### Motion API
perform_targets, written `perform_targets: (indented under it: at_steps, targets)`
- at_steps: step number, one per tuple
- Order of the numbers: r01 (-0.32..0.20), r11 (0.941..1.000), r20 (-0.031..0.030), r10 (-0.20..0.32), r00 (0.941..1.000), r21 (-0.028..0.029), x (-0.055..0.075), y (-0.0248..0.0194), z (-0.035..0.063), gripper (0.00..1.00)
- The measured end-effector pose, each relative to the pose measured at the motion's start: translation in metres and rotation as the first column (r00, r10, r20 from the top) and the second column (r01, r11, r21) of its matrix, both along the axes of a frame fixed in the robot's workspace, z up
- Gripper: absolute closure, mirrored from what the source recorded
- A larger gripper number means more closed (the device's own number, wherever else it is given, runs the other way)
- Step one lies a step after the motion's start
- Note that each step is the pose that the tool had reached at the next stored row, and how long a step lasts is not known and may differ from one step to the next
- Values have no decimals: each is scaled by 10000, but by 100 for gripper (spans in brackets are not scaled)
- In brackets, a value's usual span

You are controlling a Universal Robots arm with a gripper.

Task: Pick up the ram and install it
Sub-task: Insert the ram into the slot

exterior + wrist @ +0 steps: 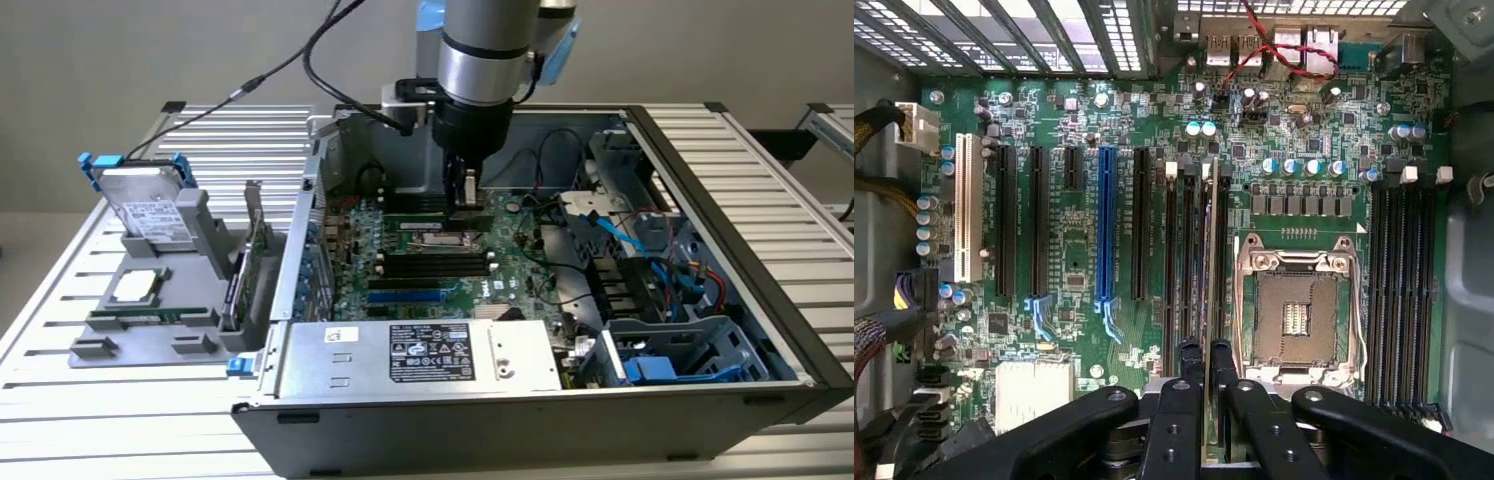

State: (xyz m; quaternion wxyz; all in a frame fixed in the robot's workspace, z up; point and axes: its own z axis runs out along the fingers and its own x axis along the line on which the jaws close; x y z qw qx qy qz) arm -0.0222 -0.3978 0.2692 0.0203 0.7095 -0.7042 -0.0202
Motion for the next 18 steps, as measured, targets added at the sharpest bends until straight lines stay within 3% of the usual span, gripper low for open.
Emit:
perform_targets:
  at_steps: [18]
  targets:
    - [-359, 9993, -89, 358, 9993, -66, 0, 0, -290, 85]
